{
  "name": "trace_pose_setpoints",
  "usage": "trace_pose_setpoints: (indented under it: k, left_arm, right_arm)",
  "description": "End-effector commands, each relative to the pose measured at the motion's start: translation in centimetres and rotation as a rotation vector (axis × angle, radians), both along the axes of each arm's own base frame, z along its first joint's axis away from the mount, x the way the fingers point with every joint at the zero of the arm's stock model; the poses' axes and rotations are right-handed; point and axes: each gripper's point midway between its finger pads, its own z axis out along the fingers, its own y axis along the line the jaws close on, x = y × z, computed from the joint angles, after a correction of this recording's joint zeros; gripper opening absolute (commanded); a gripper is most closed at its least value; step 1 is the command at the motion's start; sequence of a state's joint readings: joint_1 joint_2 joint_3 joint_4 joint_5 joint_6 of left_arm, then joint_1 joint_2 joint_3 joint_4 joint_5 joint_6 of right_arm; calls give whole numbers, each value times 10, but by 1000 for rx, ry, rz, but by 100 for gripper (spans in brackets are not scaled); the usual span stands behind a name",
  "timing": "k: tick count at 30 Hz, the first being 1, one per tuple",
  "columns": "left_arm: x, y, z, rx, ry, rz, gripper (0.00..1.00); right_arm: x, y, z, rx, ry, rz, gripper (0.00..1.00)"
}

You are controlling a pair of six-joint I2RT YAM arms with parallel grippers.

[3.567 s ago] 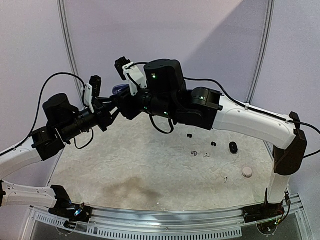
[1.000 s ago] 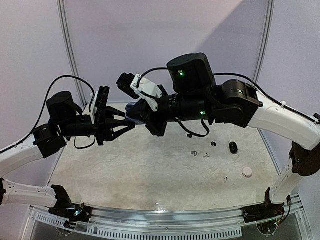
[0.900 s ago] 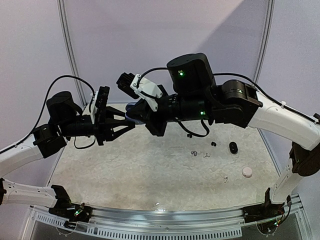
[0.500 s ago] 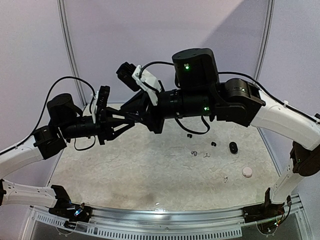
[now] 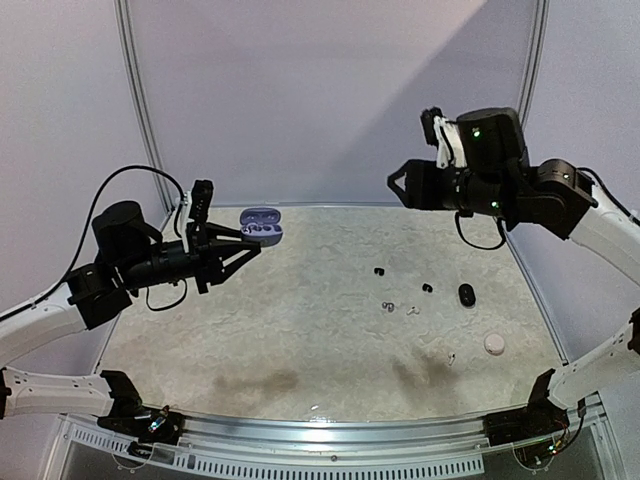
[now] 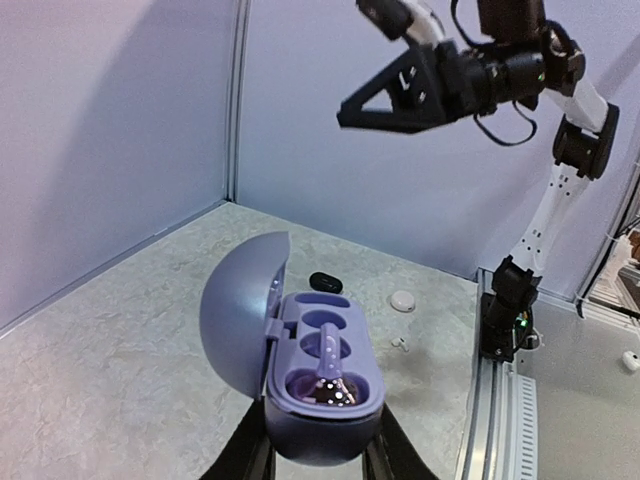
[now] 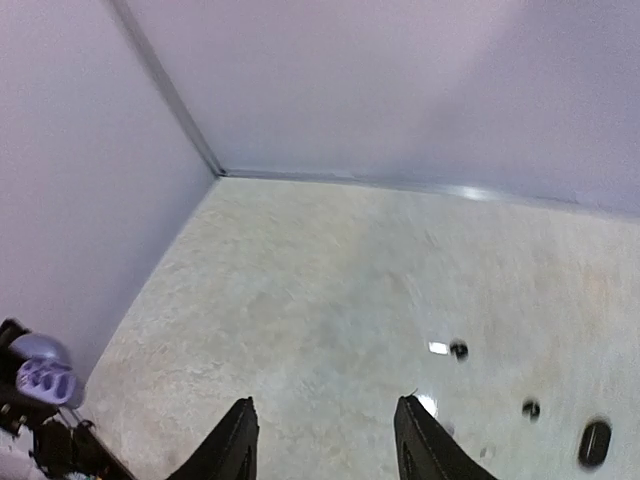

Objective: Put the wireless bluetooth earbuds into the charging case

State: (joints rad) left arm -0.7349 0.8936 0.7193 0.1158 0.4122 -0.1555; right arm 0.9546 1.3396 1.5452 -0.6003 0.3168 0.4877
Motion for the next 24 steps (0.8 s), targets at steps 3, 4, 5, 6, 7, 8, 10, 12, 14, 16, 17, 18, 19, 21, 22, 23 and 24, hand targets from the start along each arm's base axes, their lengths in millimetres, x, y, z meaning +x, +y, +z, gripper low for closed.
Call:
trace_pose_setpoints:
  k: [3,4,5,6,7,8,10,12,14,16,17,18,19,21,22,23,24]
  left_arm:
    - [10,9,-7,-12,4,64,0]
    - [11,10,-9,-8,3,71,0]
    - [11,10,-10,-6,1,72,0]
    - [10,11,-10,-1,-9,72,0]
    - [9,11,-12,3,-15,69,0]
    - [8,11,-13,7,-22,63,0]
    - [1,10,-13,8,-59,28,0]
    - [-7,10,-13,-5,-104,-12,0]
    - [-10,11,-16,-23,-128,-34,0]
    - [-12,11,-20,-30,-136,-50,0]
    - [-13,12,-20,-31,-141,-54,0]
    - [-13,12,-23,-26,-144,-55,0]
    - [-12,13,-25,-22,-144,-54,0]
    - [-12,14,-28,-16,-146,-50,0]
    - [-11,15,-28,-15,-149,-47,0]
    - [-11,15,-29,-14,-151,-42,0]
    - [-10,16,-30,-12,-150,-37,0]
  right_arm:
    - [16,-57,-140,-113,436,-335,62]
    - [19,-58,-153,-139,471,-347,64]
    - [21,-60,-163,-159,498,-359,65]
    - [24,-59,-178,-192,534,-368,66]
    - [26,-57,-187,-199,564,-371,66]
    - [29,-54,-198,-205,596,-369,66]
    - [36,-52,-218,-228,653,-375,65]
    - [39,-58,-235,-256,722,-413,59]
    - [42,-57,-255,-282,786,-417,54]
    - [43,-52,-271,-310,825,-400,52]
    - [43,-49,-274,-313,839,-388,52]
    - [44,-48,-280,-321,853,-387,52]
    - [44,-46,-288,-320,879,-381,51]
    - [45,-42,-297,-306,908,-371,48]
    - [46,-42,-300,-303,918,-373,46]
    - [48,-42,-305,-305,930,-378,44]
    - [50,-42,-309,-305,937,-380,43]
